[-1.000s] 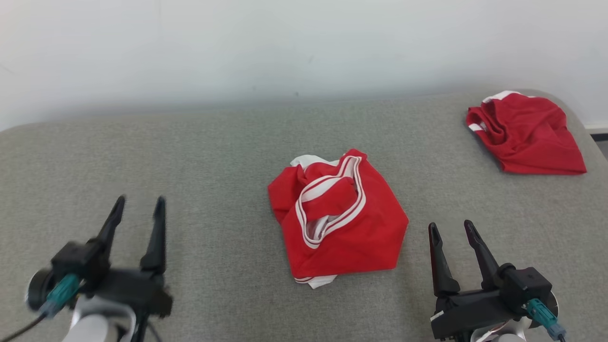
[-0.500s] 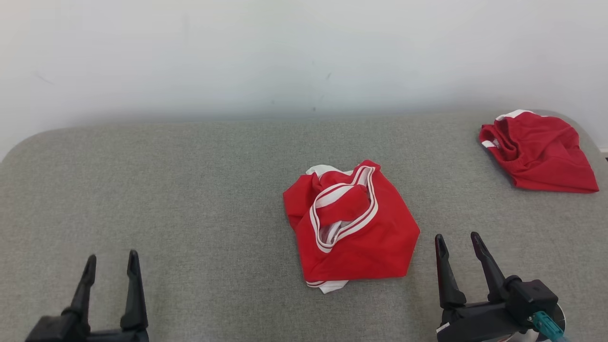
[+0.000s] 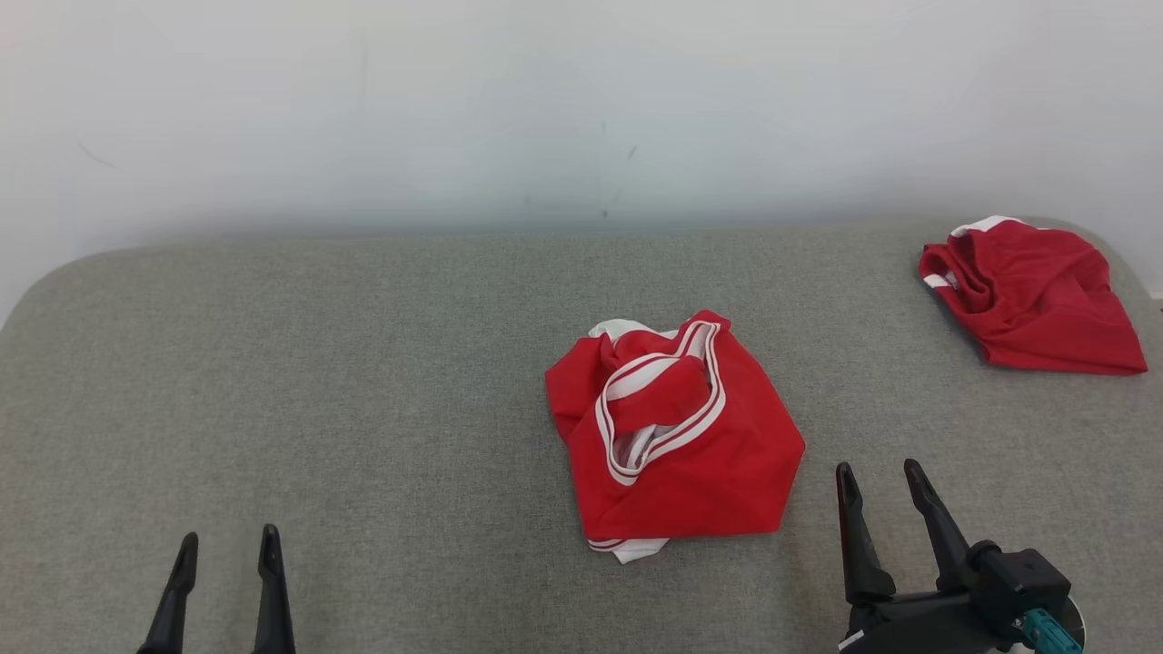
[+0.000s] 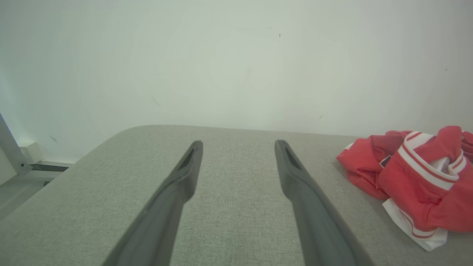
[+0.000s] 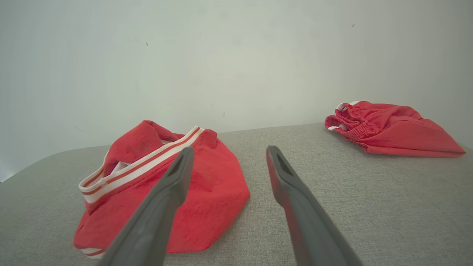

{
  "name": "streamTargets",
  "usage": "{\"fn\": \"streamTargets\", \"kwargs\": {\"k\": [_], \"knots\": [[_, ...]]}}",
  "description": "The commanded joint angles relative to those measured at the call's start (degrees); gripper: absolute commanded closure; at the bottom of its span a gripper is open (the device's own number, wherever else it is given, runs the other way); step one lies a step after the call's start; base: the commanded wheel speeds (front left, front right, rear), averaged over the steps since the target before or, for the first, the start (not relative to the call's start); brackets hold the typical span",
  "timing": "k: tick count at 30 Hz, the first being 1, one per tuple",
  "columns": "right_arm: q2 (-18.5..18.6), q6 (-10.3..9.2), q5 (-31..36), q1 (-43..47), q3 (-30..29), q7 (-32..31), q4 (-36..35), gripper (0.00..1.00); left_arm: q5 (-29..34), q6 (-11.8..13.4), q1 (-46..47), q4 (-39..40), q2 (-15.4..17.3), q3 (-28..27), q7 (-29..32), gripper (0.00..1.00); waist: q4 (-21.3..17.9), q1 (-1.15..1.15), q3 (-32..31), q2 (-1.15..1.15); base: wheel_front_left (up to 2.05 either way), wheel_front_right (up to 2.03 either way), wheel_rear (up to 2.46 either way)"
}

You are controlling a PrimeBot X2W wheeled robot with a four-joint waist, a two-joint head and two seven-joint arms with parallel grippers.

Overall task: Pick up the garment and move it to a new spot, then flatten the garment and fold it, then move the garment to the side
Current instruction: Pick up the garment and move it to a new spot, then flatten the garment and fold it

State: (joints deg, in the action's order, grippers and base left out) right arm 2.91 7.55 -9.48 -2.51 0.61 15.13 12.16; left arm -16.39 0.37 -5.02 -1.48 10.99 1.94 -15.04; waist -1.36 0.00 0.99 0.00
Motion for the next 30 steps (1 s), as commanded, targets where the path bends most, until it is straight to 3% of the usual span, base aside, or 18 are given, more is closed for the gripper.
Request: {"fn": "streamTargets", "kwargs": {"k": [1,9,30], "knots": [[-0.1,-0.16,-0.1,0.3,0.1,0.0,0.0,0.00,0.6,-0.7,-1.1,0.1,-0.7,-0.6,-0.1,0.00,0.1,0.00,-0.1,0.00,0.00,0.00,0.00],[-0.1,-0.16,-0.4,-0.1,0.8,0.0,0.4,0.00,4.5,-4.9,-0.6,-2.1,-3.7,-3.8,-0.1,0.00,0.2,0.00,-0.2,0.00,0.00,0.00,0.00],[-0.1,-0.16,-0.4,0.2,1.3,0.0,0.7,0.00,8.7,-7.7,0.1,-4.5,-5.6,-4.9,-0.1,0.00,0.2,0.00,-0.2,0.00,0.00,0.00,0.00]]}}
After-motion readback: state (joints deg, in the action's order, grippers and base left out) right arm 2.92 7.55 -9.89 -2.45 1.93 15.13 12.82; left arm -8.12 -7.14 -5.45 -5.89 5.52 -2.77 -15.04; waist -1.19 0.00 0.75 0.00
